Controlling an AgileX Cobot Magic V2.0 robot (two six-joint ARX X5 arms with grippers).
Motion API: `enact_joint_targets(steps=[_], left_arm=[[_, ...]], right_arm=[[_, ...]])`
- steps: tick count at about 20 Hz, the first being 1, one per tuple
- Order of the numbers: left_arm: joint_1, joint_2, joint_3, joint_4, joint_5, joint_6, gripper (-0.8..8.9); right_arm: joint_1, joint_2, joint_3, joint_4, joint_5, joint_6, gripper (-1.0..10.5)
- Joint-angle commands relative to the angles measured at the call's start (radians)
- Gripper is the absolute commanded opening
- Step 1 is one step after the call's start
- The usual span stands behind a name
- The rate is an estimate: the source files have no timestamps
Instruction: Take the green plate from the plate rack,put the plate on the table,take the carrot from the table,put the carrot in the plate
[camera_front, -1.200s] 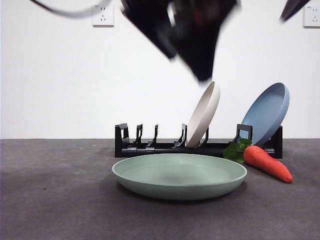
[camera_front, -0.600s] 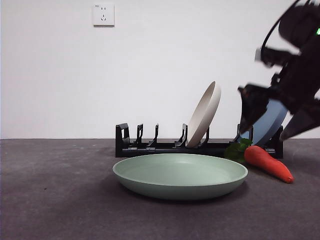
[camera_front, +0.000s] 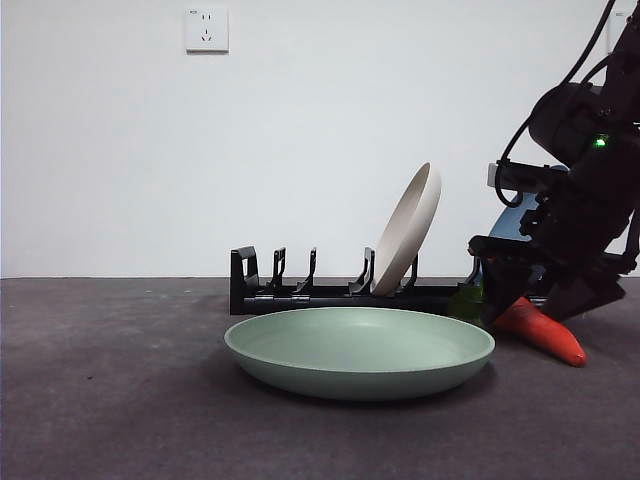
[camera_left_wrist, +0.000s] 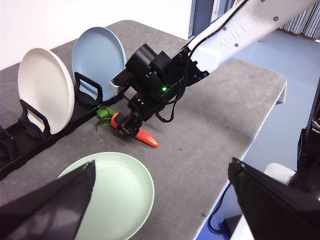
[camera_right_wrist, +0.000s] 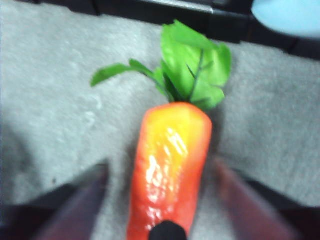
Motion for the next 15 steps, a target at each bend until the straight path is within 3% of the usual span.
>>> enact_joint_targets(steps=[1, 2, 7, 11, 15], left_arm=[[-0.004, -0.001, -0.001, 0.004, -0.002, -0.007, 4.49], [-0.004, -0.001, -0.001, 0.005, -0.003, -0.007, 4.49], [-0.003, -0.001, -0.001, -0.002, -0.008, -0.006, 4.49], [-0.003, 0.0, -0.001, -0.014, -0.009, -0.006, 4.49], [-0.003, 0.0, -0.001, -0.027, -0.008, -0.006, 4.48]], right_arm=[[0.008, 0.005, 0.001, 0.003, 0.002, 0.006, 0.3], [0.01, 0.0, 0.001, 0.002, 0.0, 0.006, -0.2], [0.07, -0.167, 0.001, -0.049, -0.006, 0.024, -0.2], [0.238, -0.28, 0.001, -0.083, -0.029, 0.056, -0.2], [0.4, -0.169, 0.001, -0.039, 0.01, 0.06, -0.2]])
